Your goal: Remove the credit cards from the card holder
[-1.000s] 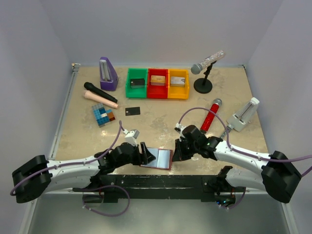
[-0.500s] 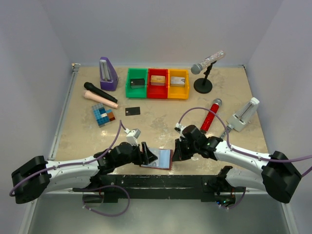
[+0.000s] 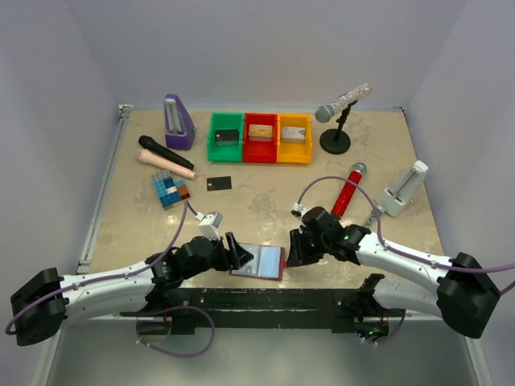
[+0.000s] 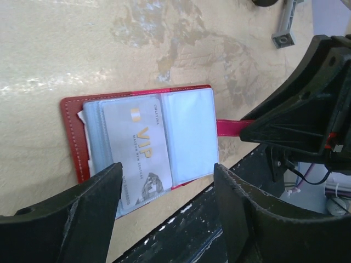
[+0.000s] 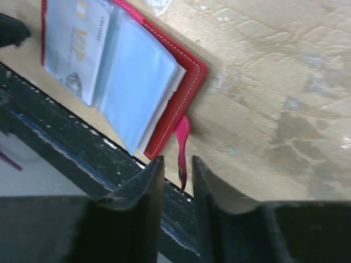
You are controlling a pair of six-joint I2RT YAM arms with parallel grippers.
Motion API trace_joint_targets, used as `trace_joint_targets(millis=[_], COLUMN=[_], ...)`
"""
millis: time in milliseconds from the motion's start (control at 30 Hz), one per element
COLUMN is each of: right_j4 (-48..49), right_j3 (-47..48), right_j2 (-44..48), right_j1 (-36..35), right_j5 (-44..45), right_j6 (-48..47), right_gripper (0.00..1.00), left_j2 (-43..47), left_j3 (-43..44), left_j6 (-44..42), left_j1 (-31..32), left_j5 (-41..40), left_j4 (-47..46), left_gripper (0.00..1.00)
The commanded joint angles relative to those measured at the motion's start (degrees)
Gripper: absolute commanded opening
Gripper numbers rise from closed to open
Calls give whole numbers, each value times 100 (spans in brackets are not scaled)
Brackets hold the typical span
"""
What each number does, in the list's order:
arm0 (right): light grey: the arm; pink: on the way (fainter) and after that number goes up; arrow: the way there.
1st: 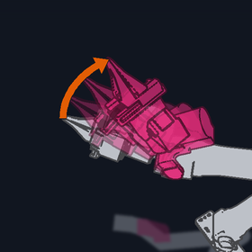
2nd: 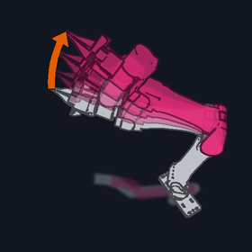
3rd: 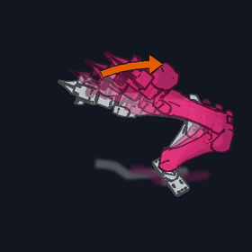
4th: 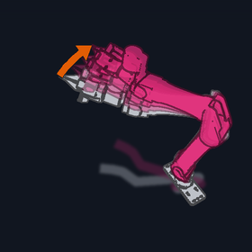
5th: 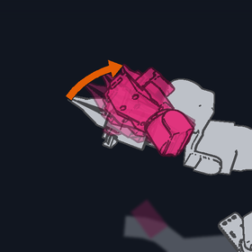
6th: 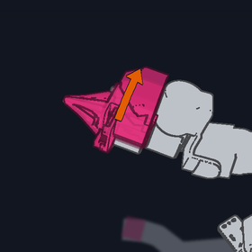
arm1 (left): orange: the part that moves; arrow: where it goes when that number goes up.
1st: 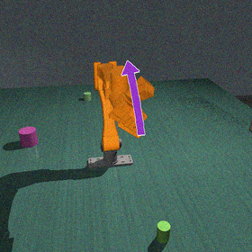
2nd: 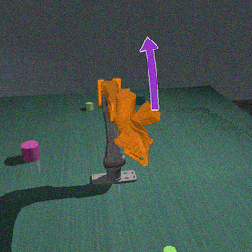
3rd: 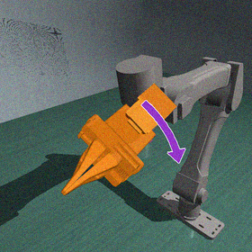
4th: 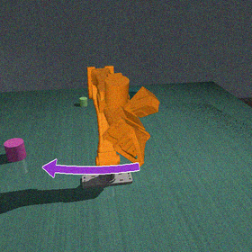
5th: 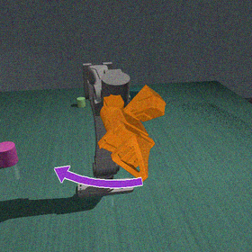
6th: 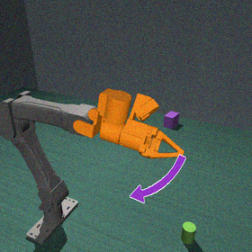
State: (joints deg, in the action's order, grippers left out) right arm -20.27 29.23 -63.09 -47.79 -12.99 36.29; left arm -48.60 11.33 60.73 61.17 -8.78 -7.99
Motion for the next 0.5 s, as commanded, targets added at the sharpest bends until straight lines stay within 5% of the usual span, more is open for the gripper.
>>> trace_joint_targets(millis=[0, 133, 267, 467], right_j4=[-757, -961, 212, 2615], right_j3=[495, 794, 515, 3], right_j2=[332, 622, 921, 282], right_j1=[-20, -29, -29, -29], right_j5=[771, 966, 212, -1037], right_j6=[-149, -193, -132, 676], right_gripper=[39, 43, 44, 35], left_j2=[517, 956, 1054, 528], left_j3=[-61, -17, 53, 396], left_j6=[220, 229, 19, -500], left_j1=[18, 18, -8, -184], left_j5=[-651, -924, -1004, -845], left_j4=[710, 1255, 1248, 1045], left_gripper=[72, 73, 71, 24])
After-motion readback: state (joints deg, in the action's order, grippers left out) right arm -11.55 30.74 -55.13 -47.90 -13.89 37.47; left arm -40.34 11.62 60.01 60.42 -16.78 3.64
